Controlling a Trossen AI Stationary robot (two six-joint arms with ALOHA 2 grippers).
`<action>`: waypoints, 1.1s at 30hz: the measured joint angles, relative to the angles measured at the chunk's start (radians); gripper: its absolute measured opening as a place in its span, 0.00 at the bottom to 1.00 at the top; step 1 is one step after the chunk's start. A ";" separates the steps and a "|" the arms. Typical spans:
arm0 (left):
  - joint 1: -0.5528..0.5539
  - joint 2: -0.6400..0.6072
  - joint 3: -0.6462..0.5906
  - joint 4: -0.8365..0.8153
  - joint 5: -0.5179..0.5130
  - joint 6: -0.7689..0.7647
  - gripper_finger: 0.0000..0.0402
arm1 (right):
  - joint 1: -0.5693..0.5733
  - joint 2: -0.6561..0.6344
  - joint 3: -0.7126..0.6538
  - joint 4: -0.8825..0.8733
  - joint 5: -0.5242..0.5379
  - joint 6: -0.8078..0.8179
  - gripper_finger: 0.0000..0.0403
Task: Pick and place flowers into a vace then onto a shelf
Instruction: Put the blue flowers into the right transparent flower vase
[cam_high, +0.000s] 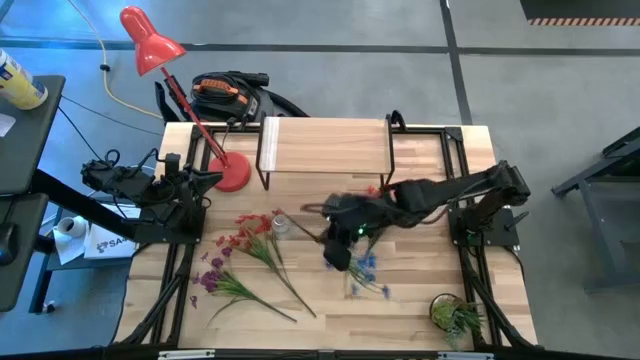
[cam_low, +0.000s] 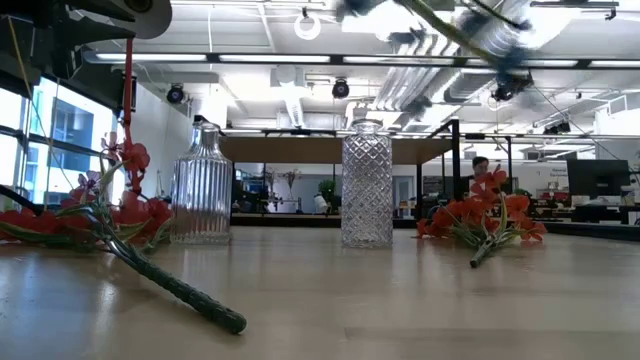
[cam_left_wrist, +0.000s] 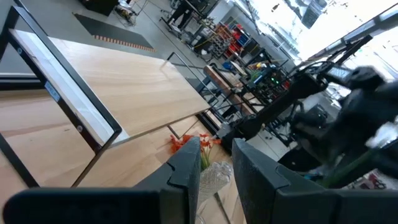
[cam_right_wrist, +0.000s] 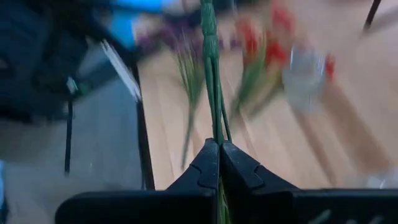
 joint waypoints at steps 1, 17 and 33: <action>0.000 0.000 0.000 0.000 0.008 0.000 0.32 | -0.001 0.000 0.039 0.002 0.029 -0.018 0.00; 0.000 0.000 0.000 0.000 0.061 0.000 0.32 | 0.103 -0.003 0.487 -0.304 1.056 -0.718 0.00; 0.000 0.000 0.000 0.000 0.060 -0.008 0.32 | -0.029 0.087 0.348 -0.810 1.297 -1.259 0.00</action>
